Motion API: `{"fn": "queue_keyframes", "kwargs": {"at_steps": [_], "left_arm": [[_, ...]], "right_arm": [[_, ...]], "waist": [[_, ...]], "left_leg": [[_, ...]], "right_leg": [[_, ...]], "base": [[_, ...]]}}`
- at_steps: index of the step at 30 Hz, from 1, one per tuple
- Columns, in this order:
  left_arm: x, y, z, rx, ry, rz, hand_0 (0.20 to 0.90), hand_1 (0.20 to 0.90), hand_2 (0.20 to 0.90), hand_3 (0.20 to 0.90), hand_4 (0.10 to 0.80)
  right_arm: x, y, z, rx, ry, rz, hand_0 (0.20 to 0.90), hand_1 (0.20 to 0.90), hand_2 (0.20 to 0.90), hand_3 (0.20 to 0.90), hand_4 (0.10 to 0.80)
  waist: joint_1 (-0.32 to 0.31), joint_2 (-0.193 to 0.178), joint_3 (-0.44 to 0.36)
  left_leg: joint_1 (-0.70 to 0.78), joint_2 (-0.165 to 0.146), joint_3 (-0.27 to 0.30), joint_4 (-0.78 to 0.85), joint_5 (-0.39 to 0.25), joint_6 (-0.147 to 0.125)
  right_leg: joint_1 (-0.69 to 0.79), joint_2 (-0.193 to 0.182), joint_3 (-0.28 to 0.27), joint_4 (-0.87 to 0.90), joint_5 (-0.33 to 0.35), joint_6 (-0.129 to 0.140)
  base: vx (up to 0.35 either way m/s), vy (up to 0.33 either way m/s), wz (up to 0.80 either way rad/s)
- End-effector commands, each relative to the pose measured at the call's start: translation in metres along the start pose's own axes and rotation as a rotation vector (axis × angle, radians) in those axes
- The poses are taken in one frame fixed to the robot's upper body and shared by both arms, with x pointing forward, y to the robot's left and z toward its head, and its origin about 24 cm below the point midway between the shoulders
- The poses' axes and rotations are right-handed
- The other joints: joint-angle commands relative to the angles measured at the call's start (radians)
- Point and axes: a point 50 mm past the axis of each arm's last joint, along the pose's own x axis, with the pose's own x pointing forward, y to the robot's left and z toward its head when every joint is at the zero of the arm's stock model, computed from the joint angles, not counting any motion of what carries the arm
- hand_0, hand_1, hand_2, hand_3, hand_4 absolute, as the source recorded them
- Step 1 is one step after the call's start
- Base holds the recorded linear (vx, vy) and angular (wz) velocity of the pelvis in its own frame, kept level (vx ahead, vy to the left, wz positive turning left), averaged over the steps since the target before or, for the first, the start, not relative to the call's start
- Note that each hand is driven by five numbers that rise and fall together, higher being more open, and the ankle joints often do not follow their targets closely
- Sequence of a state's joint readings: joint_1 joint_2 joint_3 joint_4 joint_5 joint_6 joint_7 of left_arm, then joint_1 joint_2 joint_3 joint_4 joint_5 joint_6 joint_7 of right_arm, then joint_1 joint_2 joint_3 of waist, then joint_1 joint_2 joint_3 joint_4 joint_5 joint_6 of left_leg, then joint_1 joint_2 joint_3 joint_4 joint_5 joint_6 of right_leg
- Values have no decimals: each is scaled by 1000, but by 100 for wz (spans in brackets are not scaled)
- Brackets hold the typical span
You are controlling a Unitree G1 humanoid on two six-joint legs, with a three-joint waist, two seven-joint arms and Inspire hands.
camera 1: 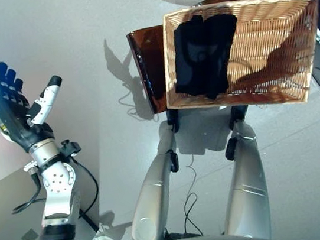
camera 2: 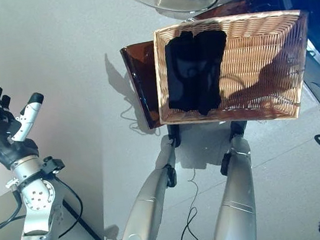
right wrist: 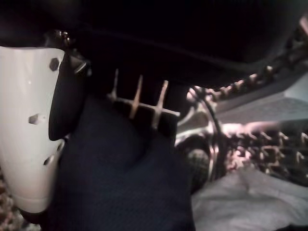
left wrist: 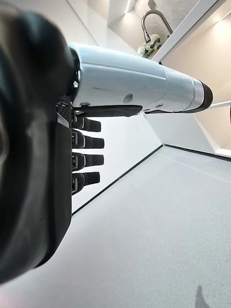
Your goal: Pick up the clothes and place them into the washing machine
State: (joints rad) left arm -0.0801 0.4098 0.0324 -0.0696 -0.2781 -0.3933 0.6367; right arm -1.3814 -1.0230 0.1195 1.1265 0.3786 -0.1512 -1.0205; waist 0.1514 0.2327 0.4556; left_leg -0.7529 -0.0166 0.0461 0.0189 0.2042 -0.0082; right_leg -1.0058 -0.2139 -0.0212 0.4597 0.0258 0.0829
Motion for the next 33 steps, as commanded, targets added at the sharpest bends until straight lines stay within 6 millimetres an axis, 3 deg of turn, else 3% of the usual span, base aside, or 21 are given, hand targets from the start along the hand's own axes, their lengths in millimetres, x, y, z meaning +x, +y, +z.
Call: {"fn": "queue_keyframes", "kwargs": {"at_steps": [1,22,29,33], "left_arm": [[3,27,18,-26,-114,100,900,900,900,900,800],[8,39,18,-26,-115,111,900,900,900,900,800],[9,35,17,-40,-107,81,900,900,900,900,800],[12,37,17,-50,-109,110,900,900,900,900,800]], "right_arm": [[29,-21,54,1,-335,-28,900,900,900,900,800],[21,-18,20,-32,-236,39,900,900,900,900,800],[18,-21,-12,-56,-109,70,900,900,900,900,800],[-11,-13,-47,-59,-16,131,900,900,900,900,800]], "waist": [[-1,37,-107],[-9,21,-109],[-8,10,-108],[-12,8,-108]], "left_leg": [[40,33,-68,-78,-18,-85],[48,31,-71,-54,-28,-85],[43,28,-79,-42,-27,-86],[35,25,-77,-27,-31,-83]], "right_leg": [[86,72,-24,-25,-121,-7],[116,78,-28,-40,-113,-12],[131,75,-42,-53,-103,-14],[136,75,-45,-66,-93,-15]], "base": [[0,0,0],[0,2,-1],[-17,-3,5],[-15,20,5]]}}
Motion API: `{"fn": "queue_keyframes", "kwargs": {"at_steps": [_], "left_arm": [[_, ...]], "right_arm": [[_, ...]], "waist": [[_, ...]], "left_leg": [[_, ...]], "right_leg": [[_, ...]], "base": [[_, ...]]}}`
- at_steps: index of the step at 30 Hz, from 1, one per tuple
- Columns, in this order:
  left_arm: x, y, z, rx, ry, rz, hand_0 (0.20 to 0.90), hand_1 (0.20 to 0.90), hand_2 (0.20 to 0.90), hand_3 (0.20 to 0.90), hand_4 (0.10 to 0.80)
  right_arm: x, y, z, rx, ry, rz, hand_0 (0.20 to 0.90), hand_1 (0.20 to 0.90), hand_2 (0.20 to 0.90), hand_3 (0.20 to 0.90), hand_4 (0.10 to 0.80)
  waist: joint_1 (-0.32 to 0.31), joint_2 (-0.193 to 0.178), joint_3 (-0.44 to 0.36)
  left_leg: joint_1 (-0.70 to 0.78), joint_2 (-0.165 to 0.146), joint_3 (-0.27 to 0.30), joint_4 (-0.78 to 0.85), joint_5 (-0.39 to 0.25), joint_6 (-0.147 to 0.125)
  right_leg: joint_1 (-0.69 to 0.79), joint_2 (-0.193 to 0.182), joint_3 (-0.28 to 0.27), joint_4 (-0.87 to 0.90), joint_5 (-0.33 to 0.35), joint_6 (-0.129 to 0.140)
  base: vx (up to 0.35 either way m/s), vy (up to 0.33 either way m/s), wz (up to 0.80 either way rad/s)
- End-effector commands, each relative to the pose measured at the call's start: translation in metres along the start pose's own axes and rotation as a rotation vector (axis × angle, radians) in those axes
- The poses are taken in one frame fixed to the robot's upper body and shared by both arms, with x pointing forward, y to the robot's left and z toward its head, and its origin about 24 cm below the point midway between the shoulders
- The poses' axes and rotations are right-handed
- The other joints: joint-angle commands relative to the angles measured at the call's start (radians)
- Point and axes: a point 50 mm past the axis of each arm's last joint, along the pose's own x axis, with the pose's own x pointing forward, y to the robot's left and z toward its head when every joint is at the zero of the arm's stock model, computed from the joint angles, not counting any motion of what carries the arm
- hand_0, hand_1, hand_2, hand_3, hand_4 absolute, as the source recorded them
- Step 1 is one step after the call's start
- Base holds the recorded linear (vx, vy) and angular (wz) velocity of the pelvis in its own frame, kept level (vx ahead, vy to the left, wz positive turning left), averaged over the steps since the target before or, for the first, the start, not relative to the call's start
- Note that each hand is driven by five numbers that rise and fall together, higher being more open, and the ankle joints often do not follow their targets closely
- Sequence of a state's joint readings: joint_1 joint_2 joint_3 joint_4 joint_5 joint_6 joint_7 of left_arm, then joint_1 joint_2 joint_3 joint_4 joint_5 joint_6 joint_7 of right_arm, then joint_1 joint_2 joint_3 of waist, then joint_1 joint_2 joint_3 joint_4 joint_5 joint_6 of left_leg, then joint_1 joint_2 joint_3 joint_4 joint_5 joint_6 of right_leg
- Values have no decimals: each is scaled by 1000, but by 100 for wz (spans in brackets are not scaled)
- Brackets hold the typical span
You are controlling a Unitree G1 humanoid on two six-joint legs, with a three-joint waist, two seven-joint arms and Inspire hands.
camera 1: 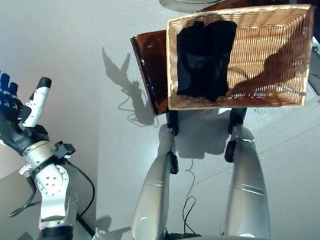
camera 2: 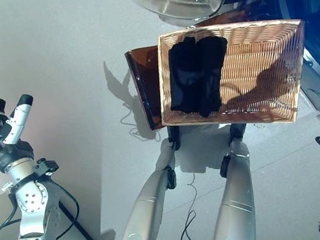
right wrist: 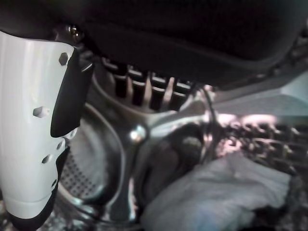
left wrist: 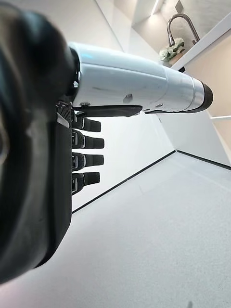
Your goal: Pick up the clothes and place them into the washing machine
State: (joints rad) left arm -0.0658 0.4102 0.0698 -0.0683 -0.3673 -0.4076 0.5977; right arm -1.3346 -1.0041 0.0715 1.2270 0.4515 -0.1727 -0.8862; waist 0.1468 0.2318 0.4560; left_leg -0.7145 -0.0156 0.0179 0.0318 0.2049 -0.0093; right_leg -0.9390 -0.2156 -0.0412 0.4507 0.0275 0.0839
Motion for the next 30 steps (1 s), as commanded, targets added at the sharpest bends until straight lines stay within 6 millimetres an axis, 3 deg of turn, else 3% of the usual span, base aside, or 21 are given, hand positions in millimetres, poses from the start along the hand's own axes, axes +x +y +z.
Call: {"fn": "queue_keyframes", "kwargs": {"at_steps": [1,6,12,21,26,30], "left_arm": [[9,25,19,2,-137,82,900,900,900,900,800],[11,22,19,-9,-137,66,900,900,900,900,800],[18,17,22,-25,-158,51,900,900,900,900,800],[19,15,16,-37,-139,65,900,900,900,900,800],[15,17,6,-43,-94,85,900,900,900,900,800],[14,17,2,-36,-73,83,900,900,900,900,800]], "right_arm": [[-18,-2,-21,-34,-133,66,900,900,900,900,800],[-33,-3,-57,-75,-12,82,900,900,900,900,800],[-69,3,-106,-128,147,193,900,900,900,900,800],[-147,11,-155,-68,328,384,900,900,900,900,800],[-195,-14,-192,-91,420,512,900,900,900,900,800],[-216,-35,-214,-150,486,555,900,900,900,900,800]], "waist": [[-7,8,-108],[2,8,-113],[14,2,-120],[13,-45,-126],[-7,-99,-126],[-11,-130,-130]], "left_leg": [[-9,23,-50,-34,-33,-81],[-17,16,-56,-24,-34,-80],[-22,6,-61,6,-47,-74],[0,-2,-66,53,-73,-65],[62,1,-66,80,-105,-58],[118,1,-69,78,-117,-52]], "right_leg": [[69,76,-23,-60,-90,-17],[80,69,-31,-68,-85,-16],[100,61,-39,-76,-78,-17],[187,54,-60,-116,-59,-15],[295,48,-83,-165,-40,-10],[375,41,-98,-211,-22,-2]], "base": [[0,0,0],[-7,2,0],[-8,17,1],[8,9,7],[48,11,0],[76,31,-2]]}}
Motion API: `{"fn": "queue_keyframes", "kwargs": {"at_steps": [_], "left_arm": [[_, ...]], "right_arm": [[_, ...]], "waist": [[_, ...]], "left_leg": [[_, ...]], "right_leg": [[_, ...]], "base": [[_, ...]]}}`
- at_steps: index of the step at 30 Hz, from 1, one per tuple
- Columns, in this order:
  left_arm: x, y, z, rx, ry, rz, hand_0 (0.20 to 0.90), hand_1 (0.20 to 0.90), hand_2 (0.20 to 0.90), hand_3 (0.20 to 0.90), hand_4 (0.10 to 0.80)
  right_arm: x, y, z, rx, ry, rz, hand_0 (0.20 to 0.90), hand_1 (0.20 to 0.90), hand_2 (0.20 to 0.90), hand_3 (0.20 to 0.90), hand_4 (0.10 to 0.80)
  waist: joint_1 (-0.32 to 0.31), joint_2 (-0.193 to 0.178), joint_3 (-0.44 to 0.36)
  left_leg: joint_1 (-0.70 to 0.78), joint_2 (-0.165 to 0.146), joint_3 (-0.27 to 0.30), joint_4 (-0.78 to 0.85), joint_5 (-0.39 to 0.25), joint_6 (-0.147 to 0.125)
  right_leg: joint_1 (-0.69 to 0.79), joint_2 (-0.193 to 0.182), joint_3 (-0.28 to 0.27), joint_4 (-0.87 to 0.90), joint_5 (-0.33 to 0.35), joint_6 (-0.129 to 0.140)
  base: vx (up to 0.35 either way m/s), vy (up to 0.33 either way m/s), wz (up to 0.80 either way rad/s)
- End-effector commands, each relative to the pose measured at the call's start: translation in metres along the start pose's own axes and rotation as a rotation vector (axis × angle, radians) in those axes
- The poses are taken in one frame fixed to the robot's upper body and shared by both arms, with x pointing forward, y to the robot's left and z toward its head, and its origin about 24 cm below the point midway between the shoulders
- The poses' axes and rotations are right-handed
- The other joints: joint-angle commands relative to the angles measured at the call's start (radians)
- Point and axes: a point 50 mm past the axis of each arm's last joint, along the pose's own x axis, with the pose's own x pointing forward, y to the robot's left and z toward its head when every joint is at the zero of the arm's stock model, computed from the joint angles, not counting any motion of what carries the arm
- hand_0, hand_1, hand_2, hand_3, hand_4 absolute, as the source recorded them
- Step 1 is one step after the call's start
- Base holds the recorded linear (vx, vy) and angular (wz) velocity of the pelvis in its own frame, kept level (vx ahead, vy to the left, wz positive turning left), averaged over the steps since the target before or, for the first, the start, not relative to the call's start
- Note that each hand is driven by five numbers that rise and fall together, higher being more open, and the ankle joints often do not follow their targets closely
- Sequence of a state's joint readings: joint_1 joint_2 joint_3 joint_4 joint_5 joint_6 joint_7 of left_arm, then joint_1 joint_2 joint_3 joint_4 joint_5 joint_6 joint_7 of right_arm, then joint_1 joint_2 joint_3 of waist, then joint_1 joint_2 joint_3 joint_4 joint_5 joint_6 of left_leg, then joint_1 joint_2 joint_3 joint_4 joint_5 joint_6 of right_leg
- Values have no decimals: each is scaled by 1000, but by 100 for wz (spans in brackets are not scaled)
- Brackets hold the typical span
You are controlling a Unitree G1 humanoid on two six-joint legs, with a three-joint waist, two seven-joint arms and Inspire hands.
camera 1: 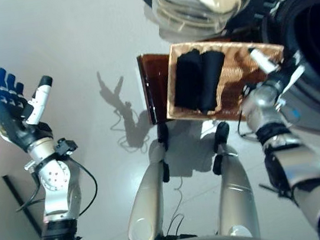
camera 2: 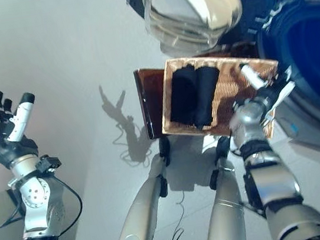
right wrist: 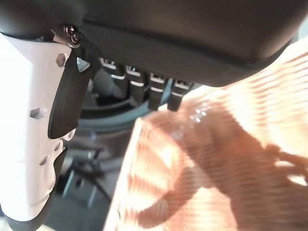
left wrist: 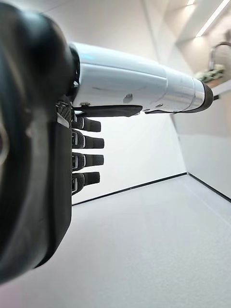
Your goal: Pick up the clothes and place them into the washing machine
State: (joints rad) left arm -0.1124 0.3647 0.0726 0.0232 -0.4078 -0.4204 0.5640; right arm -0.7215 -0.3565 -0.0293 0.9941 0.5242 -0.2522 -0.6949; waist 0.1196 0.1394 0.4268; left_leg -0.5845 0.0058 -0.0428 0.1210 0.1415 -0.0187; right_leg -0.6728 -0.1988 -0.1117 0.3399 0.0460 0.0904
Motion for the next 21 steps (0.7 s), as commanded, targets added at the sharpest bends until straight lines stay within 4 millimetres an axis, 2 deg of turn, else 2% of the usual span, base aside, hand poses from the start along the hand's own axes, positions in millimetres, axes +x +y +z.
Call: {"fn": "queue_keyframes", "kwargs": {"at_steps": [1,2,3,5,6,9,10,17,21], "left_arm": [[8,18,13,18,-108,39,900,900,900,900,800],[8,19,13,20,-107,38,900,900,900,900,800],[7,20,12,34,-100,27,900,900,900,900,800],[7,20,12,43,-98,20,900,900,900,900,800],[8,18,15,45,-108,-1,900,900,900,900,800],[8,19,18,57,-122,-12,900,900,900,900,800],[9,17,23,82,-146,-54,900,900,900,900,800],[14,9,33,77,-199,-94,900,900,900,900,800],[19,2,39,68,-234,-111,900,900,900,900,800]], "right_arm": [[-14,-24,-37,-84,2,32,900,900,900,900,800],[-14,-24,-38,-85,4,32,900,900,900,900,800],[-20,-27,-55,-136,57,46,900,900,900,900,800],[-23,-27,-61,-158,79,58,900,900,900,900,800],[-30,-27,-75,-200,129,82,900,900,900,900,800],[-32,-28,-79,-218,143,89,900,900,900,900,800],[-34,-28,-87,-267,188,96,900,900,900,900,800],[-33,-19,-89,-319,239,82,900,900,900,900,800],[-28,-14,-81,-328,238,48,900,900,900,900,800]], "waist": [[14,-71,-116],[13,-71,-113],[19,-89,-122],[20,-96,-126],[27,-109,-135],[29,-114,-137],[43,-127,-131],[76,-146,-104],[97,-157,-84]], "left_leg": [[41,-20,-11,-24,-62,-38],[48,-20,-11,-27,-61,-38],[80,-24,-15,-47,-60,-35],[97,-23,-16,-62,-57,-34],[115,-28,-18,-84,-53,-33],[120,-31,-19,-89,-52,-31],[107,-41,-22,-76,-58,-28],[53,-57,-38,-13,-85,-22],[8,-67,-46,25,-104,-22]], "right_leg": [[176,18,-39,-149,-19,5],[185,19,-41,-155,-17,5],[226,14,-53,-194,-2,16],[246,12,-58,-212,5,19],[269,4,-66,-241,20,27],[275,2,-70,-251,24,28],[276,-8,-80,-256,33,32],[276,-24,-98,-252,32,36],[271,-28,-110,-249,26,37]], "base": [[90,22,0],[146,38,1],[76,37,1],[68,47,-3],[52,57,-3],[22,39,9],[4,42,8],[33,22,16],[73,18,21]]}}
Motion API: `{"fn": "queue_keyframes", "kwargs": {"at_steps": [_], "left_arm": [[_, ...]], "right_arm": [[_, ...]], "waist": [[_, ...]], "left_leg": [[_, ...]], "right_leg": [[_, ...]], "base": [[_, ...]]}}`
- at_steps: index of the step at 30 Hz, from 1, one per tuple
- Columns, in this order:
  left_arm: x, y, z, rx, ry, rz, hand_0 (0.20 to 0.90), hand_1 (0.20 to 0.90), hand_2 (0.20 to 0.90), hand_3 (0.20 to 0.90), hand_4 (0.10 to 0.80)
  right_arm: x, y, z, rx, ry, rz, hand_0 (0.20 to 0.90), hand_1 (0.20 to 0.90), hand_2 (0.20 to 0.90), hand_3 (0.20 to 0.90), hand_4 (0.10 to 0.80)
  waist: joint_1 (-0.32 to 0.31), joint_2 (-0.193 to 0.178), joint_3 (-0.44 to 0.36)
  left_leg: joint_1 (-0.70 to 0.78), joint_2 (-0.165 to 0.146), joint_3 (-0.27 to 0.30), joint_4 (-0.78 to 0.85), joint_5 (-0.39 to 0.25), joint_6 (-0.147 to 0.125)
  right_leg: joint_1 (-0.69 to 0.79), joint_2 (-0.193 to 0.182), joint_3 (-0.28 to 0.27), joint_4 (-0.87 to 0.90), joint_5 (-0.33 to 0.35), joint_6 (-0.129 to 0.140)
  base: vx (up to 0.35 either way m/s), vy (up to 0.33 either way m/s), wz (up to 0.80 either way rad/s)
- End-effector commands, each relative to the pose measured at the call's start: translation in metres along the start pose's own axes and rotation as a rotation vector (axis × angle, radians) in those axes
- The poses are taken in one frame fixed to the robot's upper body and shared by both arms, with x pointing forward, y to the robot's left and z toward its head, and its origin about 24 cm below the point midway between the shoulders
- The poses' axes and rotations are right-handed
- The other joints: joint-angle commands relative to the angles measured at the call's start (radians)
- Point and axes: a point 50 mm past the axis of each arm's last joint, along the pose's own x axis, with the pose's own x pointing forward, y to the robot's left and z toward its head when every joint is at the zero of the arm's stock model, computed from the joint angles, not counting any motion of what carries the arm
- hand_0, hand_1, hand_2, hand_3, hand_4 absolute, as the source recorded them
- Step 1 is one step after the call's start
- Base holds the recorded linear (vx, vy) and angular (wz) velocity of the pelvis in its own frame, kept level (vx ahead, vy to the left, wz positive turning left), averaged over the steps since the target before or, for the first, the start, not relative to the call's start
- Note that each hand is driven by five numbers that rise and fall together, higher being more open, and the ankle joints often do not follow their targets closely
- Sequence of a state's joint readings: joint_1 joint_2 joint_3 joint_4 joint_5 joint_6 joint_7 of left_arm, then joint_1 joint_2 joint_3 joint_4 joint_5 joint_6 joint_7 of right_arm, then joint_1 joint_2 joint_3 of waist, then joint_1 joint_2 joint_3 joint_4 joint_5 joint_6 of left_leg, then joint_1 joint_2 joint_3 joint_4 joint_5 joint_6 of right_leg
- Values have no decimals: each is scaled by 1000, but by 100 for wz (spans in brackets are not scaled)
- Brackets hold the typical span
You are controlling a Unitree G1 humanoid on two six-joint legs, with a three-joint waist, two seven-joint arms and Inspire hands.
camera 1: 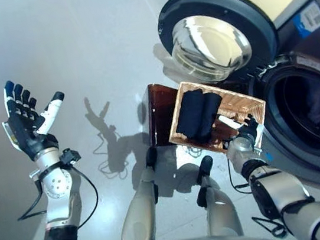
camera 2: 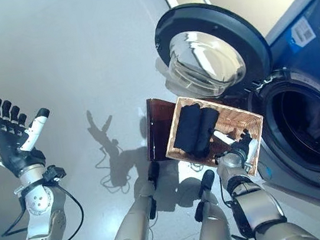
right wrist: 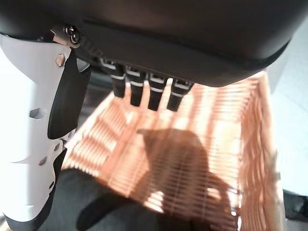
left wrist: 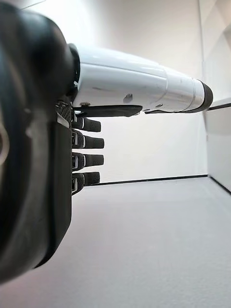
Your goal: Pick up the clothes and place them into the washing machine
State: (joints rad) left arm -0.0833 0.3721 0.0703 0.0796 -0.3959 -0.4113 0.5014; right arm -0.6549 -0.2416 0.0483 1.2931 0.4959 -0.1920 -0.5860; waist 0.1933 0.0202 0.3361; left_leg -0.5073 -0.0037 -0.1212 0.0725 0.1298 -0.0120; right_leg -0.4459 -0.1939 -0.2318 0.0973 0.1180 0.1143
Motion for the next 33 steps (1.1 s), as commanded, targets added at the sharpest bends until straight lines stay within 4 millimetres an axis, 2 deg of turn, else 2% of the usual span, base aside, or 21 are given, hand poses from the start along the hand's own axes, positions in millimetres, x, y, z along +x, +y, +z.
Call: {"fn": "queue_keyframes", "kwargs": {"at_steps": [1,5,11,17,18,19,20,21,22,25,26,28,29,30,31,32,33], "left_arm": [[22,-5,55,1,-300,-66,900,900,900,900,800],[22,-16,62,-10,-332,-103,900,900,900,900,800],[19,-21,66,-13,-352,-125,900,900,900,900,800],[16,-24,54,-4,-293,-127,900,900,900,900,800],[15,-25,45,16,-248,-131,900,900,900,900,800],[13,-24,22,113,-158,-154,900,900,900,900,800],[13,-25,22,113,-159,-155,900,900,900,900,800],[10,-21,6,156,-86,-159,900,900,900,900,800],[5,-13,-15,236,-2,-162,900,900,900,900,800],[-12,3,-54,371,170,-166,900,900,900,900,800],[-12,2,-54,370,169,-166,900,900,900,900,800],[-23,14,-77,471,268,-156,900,900,900,900,800],[-37,27,-100,564,385,-137,900,900,900,900,800],[-43,32,-109,597,433,-126,900,900,900,900,800],[-43,31,-109,596,430,-127,900,900,900,900,800],[-53,38,-120,626,501,-110,900,900,900,900,800],[-55,39,-122,636,510,-106,900,900,900,900,800]], "right_arm": [[4,2,26,-19,-74,-48,900,900,900,900,800],[7,-2,31,-42,-62,-95,900,900,900,900,800],[8,-2,37,-42,-62,-116,900,900,900,900,800],[7,0,40,-87,-68,-132,900,900,900,900,800],[7,1,38,-96,-67,-131,900,900,900,900,800],[7,-1,37,-103,-58,-142,900,900,900,900,800],[7,-1,37,-102,-58,-143,900,900,900,900,800],[7,-1,37,-108,-57,-147,900,900,900,900,800],[7,-2,38,-111,-60,-163,900,900,900,900,800],[6,-1,40,-137,-82,-177,900,900,900,900,800],[6,-1,40,-137,-82,-177,900,900,900,900,800],[5,1,38,-161,-99,-176,900,900,900,900,800],[3,2,33,-209,-121,-169,900,900,900,900,800],[2,3,32,-234,-136,-163,900,900,900,900,800],[2,3,33,-232,-137,-164,900,900,900,900,800],[2,3,30,-278,-151,-160,900,900,900,900,800],[2,3,29,-290,-157,-158,900,900,900,900,800]], "waist": [[28,-38,8],[45,-42,15],[64,-48,25],[82,-54,38],[82,-53,40],[84,-49,45],[85,-49,45],[85,-46,48],[83,-42,53],[81,-37,60],[81,-36,60],[74,-33,61],[65,-36,54],[63,-35,52],[63,-31,58],[61,-30,56],[59,-33,48]], "left_leg": [[-76,-61,30,77,-94,-30],[-100,-69,20,78,-99,-33],[-136,-81,16,87,-105,-35],[-166,-92,5,99,-108,-33],[-171,-93,3,101,-108,-32],[-177,-96,0,105,-107,-31],[-178,-96,0,106,-108,-31],[-181,-98,-2,107,-107,-30],[-184,-102,-2,113,-108,-29],[-193,-104,-1,119,-107,-25],[-194,-104,-1,119,-107,-25],[-197,-103,1,122,-107,-24],[-186,-101,2,125,-140,-28],[-187,-102,2,127,-141,-27],[-200,-106,7,128,-109,-22],[-201,-107,7,132,-111,-23],[-189,-104,2,132,-143,-28]], "right_leg": [[44,-34,7,-8,-47,13],[48,-39,-10,-20,-47,18],[43,-44,-26,-32,-47,22],[37,-45,-42,-37,-46,27],[36,-44,-44,-36,-47,27],[33,-44,-49,-33,-48,28],[32,-44,-49,-33,-48,28],[31,-44,-50,-30,-49,27],[28,-45,-50,-26,-50,28],[19,-45,-49,-23,-48,29],[19,-45,-49,-23,-48,29],[13,-46,-48,-20,-50,30],[20,-43,-37,-20,-69,36],[20,-44,-38,-20,-67,37],[9,-50,-47,-20,-44,33],[11,-51,-46,-21,-43,34],[21,-46,-39,-22,-65,39]], "base": [[71,12,10],[76,6,16],[61,-1,14],[36,-13,13],[22,-7,13],[14,-6,13],[11,-10,8],[9,14,7],[10,24,6],[1,11,1],[0,0,0],[48,5,0],[101,5,2],[0,0,0],[-93,50,3],[6,2,4],[108,-39,7]]}}
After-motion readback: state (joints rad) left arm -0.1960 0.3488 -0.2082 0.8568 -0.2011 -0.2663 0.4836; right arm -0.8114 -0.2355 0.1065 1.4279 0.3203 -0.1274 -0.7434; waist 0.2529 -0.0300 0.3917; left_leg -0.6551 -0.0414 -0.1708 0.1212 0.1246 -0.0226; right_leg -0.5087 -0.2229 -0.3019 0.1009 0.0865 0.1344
